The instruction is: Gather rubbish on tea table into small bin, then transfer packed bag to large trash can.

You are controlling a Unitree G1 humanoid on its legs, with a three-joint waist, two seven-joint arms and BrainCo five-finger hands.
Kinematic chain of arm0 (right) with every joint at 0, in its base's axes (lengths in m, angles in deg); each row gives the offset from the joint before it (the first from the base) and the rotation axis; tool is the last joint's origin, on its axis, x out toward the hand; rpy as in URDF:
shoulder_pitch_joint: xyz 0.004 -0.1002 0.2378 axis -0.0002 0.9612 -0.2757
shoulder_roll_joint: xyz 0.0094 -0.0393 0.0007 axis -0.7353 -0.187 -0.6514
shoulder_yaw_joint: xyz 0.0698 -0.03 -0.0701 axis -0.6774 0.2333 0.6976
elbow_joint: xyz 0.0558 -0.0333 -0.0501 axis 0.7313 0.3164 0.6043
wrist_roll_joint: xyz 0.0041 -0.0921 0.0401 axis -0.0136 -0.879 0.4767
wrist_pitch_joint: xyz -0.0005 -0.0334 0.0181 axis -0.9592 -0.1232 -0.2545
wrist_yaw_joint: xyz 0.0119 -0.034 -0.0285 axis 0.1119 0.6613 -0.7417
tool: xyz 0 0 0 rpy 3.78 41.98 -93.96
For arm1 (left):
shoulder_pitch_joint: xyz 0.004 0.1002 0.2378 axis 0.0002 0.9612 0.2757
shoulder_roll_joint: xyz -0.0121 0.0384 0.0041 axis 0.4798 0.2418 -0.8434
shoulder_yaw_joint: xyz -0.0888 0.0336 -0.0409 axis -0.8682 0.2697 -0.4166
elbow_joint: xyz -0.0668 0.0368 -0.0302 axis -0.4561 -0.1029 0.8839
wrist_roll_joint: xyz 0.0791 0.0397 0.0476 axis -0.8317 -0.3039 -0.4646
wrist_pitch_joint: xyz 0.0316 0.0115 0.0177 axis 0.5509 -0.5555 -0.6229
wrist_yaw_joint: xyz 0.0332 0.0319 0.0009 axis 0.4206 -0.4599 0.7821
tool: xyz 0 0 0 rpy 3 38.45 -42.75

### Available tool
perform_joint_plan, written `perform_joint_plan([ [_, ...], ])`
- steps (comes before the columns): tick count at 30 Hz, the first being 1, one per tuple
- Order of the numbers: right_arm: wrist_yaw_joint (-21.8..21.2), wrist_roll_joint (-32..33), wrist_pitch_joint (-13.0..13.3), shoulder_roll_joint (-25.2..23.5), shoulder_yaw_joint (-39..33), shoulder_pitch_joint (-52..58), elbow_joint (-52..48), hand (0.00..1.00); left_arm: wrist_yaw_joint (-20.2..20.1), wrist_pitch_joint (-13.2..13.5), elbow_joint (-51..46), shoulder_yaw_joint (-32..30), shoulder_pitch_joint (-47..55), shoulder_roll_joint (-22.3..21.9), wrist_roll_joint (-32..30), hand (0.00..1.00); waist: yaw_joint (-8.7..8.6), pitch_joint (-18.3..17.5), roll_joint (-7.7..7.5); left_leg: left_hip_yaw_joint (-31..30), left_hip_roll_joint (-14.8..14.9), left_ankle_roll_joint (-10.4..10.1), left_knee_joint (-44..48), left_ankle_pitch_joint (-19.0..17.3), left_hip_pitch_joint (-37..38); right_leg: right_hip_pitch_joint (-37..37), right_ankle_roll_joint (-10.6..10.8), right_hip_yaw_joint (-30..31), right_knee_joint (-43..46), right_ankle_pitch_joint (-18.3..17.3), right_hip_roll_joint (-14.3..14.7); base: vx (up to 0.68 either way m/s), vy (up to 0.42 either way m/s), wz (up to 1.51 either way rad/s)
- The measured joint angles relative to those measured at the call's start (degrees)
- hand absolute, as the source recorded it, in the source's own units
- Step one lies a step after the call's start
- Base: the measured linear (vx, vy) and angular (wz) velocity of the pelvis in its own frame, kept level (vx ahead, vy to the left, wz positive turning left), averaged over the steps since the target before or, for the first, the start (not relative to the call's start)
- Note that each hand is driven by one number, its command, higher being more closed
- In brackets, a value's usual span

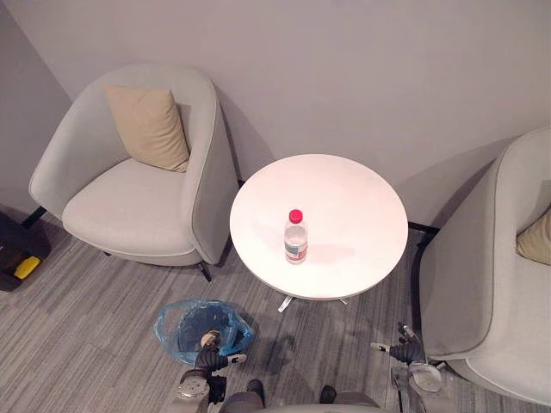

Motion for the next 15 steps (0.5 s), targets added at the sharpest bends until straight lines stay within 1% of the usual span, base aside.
perform_joint_plan([
  [3,0.0,-0.2,0.4,0.7,0.0,1.2,-7.5,0.0,0.0,0.0,-0.3,-2.0,0.7,0.3,0.0,0.0,-0.01,-1.2,-0.19,0.3,-0.1,0.0,-0.2,0.0,0.1,-0.1,0.0,0.5,-0.2,0.0,0.0,-0.01,0.0,-0.1],
  [6,0.0,-2.1,0.7,1.0,-0.1,1.5,-11.2,0.0,0.1,0.1,-1.7,-2.2,1.5,1.4,0.0,0.0,0.02,-1.9,-0.67,0.2,-0.1,0.0,-0.5,0.0,0.3,0.0,0.0,0.5,-0.6,0.0,0.1,0.0,0.0,0.0],
  [12,-0.2,-4.2,0.9,1.2,0.1,2.0,-17.6,0.0,0.0,0.1,-3.5,-2.3,3.0,1.5,0.0,0.0,0.04,-3.0,-0.61,-0.2,-0.2,0.0,-1.1,0.0,0.7,0.7,0.0,0.5,-1.4,0.3,0.2,0.03,-0.003,0.0],
  [15,-0.3,-4.5,1.6,2.3,1.2,2.0,-20.2,0.0,0.0,0.2,-3.6,-2.2,3.2,1.5,0.0,0.0,0.04,-3.2,-0.74,-0.7,-0.3,0.1,-1.3,0.0,1.2,1.6,0.1,0.2,-2.3,0.5,0.2,0.0,-0.003,0.01],
])
